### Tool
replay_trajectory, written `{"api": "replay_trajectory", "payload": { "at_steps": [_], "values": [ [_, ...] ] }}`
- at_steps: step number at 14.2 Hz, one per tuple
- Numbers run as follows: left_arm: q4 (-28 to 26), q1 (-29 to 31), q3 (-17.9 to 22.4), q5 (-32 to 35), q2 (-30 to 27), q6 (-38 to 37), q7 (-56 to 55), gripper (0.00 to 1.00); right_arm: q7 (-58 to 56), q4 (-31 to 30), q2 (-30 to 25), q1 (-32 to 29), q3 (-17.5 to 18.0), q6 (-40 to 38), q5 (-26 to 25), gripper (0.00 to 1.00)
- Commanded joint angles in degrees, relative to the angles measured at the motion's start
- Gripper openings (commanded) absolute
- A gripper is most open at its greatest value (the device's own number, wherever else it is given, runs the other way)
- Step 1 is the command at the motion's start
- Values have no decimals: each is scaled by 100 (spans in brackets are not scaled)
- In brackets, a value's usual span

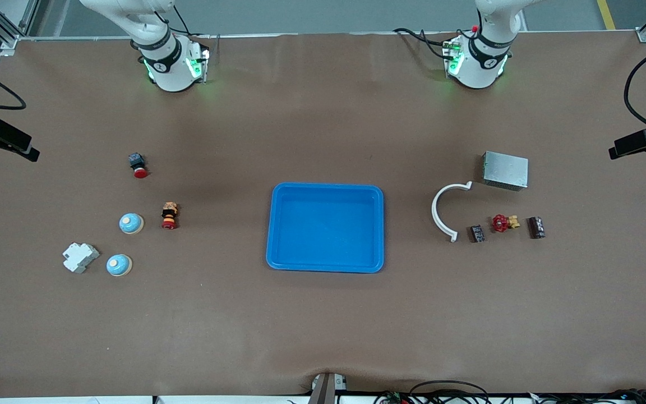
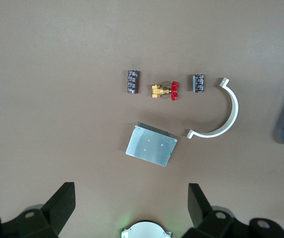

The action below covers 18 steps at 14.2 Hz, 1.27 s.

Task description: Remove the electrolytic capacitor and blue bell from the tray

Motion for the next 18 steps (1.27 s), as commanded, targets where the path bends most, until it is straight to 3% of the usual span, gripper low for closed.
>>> {"api": "replay_trajectory", "payload": {
  "at_steps": [1,7,12,18],
  "values": [
    [20,29,-10,-87,-97,-106,5,100,-168,-96,-98,-80,54,94,-78,100],
    [20,20,-63,-719,-211,-53,-12,100,-168,-105,-98,-80,54,146,-78,100],
    [143,12,-476,-211,-159,306,-3,100,-159,-131,-98,-80,54,182,-78,100],
    [143,91,-441,-51,-44,527,5,100,-159,-123,-89,-80,54,226,-78,100]
  ]
}}
